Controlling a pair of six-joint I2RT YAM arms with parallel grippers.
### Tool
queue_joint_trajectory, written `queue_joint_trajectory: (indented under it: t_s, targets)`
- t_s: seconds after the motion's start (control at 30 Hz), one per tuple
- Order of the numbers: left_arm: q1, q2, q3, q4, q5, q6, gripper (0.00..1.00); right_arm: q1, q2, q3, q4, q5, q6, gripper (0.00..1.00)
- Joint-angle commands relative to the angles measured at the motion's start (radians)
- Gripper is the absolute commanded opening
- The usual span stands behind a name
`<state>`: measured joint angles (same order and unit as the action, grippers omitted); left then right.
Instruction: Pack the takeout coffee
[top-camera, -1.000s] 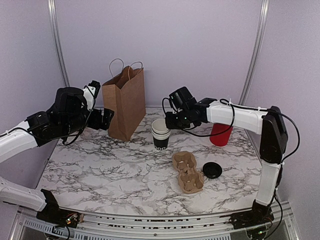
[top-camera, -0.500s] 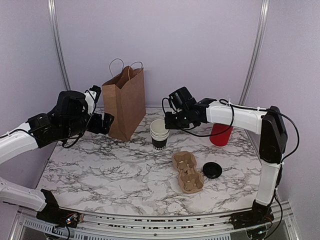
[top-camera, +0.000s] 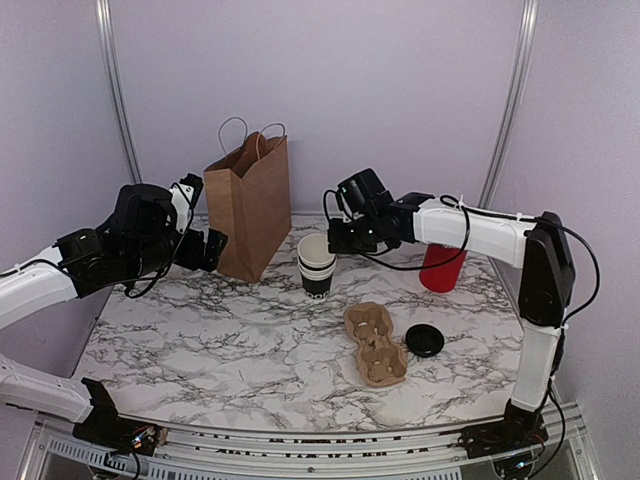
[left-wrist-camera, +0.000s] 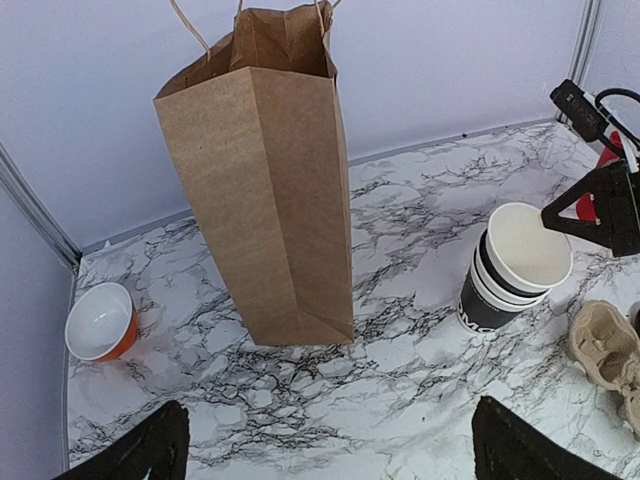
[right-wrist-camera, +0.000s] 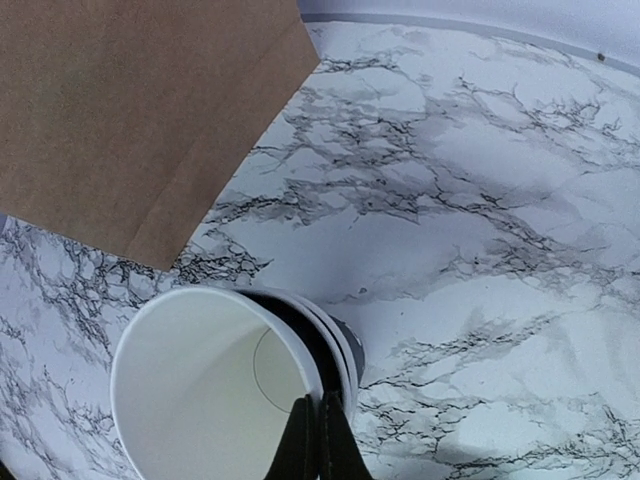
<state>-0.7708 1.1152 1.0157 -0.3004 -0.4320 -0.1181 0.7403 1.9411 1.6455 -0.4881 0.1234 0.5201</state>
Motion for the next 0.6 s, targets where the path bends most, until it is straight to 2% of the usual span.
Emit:
queue_joint_trajectory:
  t_s: [0.0,0.57]
  targets:
    - [0.002,-0.020,-0.010,0.009,-0.017,0.012,0.99,-0.005,-0.040,0.066,0.008,-0.013,0.005,0.00]
    - [0.003,-0.014,-0.007,0.009,0.000,0.012,0.99,-0.005,-0.109,0.150,-0.037,0.029,-0.049,0.00]
